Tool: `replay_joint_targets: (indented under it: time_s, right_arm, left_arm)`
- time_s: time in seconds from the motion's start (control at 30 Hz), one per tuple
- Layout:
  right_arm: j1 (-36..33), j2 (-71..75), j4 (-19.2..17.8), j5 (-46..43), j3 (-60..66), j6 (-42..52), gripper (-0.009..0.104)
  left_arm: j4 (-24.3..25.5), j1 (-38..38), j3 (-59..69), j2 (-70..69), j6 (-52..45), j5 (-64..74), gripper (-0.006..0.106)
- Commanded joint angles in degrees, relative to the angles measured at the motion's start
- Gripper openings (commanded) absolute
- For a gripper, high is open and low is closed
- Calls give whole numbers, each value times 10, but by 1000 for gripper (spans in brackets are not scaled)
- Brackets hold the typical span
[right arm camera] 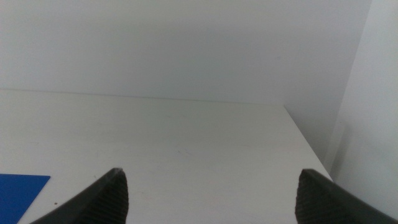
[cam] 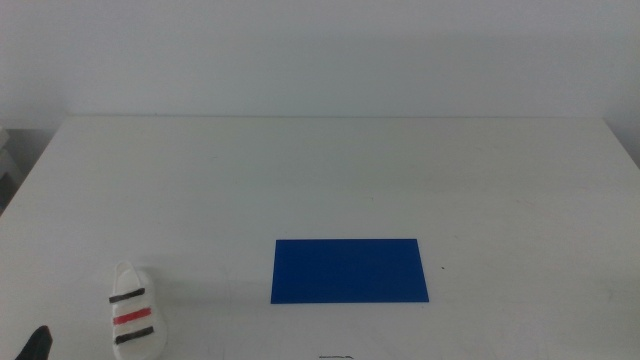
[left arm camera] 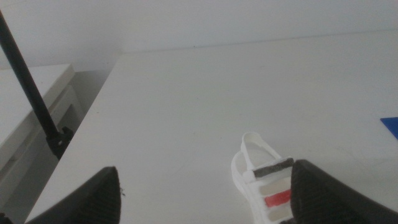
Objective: Use one arm to grab the shoe from the table and place it on the mat.
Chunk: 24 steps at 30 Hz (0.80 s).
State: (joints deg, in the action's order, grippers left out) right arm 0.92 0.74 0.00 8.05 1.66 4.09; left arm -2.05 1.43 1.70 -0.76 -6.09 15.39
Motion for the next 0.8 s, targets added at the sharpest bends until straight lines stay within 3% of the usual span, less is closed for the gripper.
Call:
replay_joint_targets:
  time_s: [0.0,0.2,0.47,0.77]
  right_arm:
    - [-1,11,-5,-43,-11,3,94]
    - [-1,11,-5,-43,-11,3,94]
    - [-1,11,-5,-43,-11,3,94]
    - [-1,11,-5,-43,-11,3,94]
  left_arm:
    - [3,-2,-2,-12,4,-43,94]
    - [5,-7,-47,23,5,-9,94]
    - [4,-19,-283,220,9,218,94]
    - [3,-19,-463,405,152,386,94]
